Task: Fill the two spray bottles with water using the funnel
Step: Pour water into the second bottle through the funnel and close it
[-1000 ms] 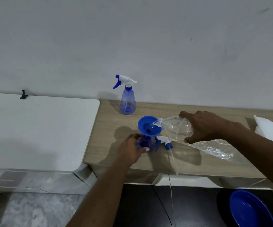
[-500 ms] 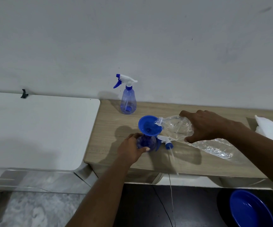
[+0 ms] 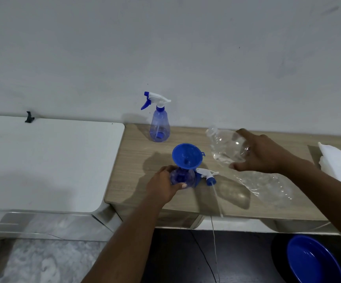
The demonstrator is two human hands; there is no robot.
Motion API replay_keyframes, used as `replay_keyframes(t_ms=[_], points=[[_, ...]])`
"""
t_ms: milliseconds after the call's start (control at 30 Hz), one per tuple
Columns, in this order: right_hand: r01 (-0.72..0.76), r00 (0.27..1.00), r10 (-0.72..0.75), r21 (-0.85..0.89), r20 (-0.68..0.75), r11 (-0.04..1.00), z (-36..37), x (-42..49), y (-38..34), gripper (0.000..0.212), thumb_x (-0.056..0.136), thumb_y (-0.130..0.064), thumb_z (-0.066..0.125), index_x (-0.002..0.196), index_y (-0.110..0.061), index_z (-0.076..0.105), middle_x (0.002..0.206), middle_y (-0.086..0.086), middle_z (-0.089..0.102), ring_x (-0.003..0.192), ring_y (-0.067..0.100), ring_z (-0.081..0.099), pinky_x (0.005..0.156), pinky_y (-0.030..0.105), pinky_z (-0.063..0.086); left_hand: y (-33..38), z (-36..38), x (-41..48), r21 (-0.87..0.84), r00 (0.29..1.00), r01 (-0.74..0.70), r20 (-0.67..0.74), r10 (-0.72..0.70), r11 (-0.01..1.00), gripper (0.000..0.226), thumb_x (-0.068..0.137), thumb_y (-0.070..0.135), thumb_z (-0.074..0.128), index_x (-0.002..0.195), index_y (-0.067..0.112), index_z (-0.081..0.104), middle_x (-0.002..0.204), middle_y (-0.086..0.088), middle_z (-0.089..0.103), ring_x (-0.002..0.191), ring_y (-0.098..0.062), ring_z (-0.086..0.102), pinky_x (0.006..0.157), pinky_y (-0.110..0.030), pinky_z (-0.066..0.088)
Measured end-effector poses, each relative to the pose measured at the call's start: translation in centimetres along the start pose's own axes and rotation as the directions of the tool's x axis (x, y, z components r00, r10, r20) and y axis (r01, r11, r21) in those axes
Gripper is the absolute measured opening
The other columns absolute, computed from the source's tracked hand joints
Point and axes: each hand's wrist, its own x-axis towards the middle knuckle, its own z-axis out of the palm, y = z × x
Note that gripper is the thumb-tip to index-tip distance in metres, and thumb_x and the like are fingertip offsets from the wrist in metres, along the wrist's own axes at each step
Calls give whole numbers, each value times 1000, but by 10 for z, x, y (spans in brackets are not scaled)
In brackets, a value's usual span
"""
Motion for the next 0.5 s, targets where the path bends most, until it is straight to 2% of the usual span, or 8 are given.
replay_keyframes(t_ms=[100,167,267,367,500], points=[[-44,975,105,292,-195,955,5,-10,8,72,61,-38,94,117,-27,49,87,-4,71,80,11,70,77,33,56,0,0,0,-11,1000,0,-3,0,1000,61,65,49,83,119,34,59,118,10,63,95,-14,65,83,-39,55],[-64,932,200,408,-301,911,11,-13,12,73,63,-35,94,119,-25,48,93,-6,69,86,13,70,80,30,53,-1,2,1,-15,1000,5,-3,-5,1000,61,65,49,83,119,33,60,117,9,64,95,-14,65,83,-39,56],[-79,848,309,475,-431,877,23,-12,14,77,65,-37,93,123,-21,45,96,-14,63,93,15,68,89,33,52,-2,3,1,-23,1000,9,0,-9,1000,60,65,47,84,118,33,59,115,10,64,93,-13,65,82,-38,56],[-81,773,382,518,-507,851,35,-6,13,79,66,-43,92,124,-23,42,102,-9,64,97,15,68,88,33,53,-2,3,1,-27,1000,10,2,-10,1000,60,65,47,84,118,34,59,115,11,63,93,-12,65,83,-38,55],[-100,683,481,582,-550,807,50,7,16,82,66,-46,90,127,-24,40,109,-3,67,103,18,68,95,41,53,-1,2,1,-40,1000,8,3,-8,999,61,65,47,84,119,35,59,116,11,64,95,-13,65,84,-41,56]])
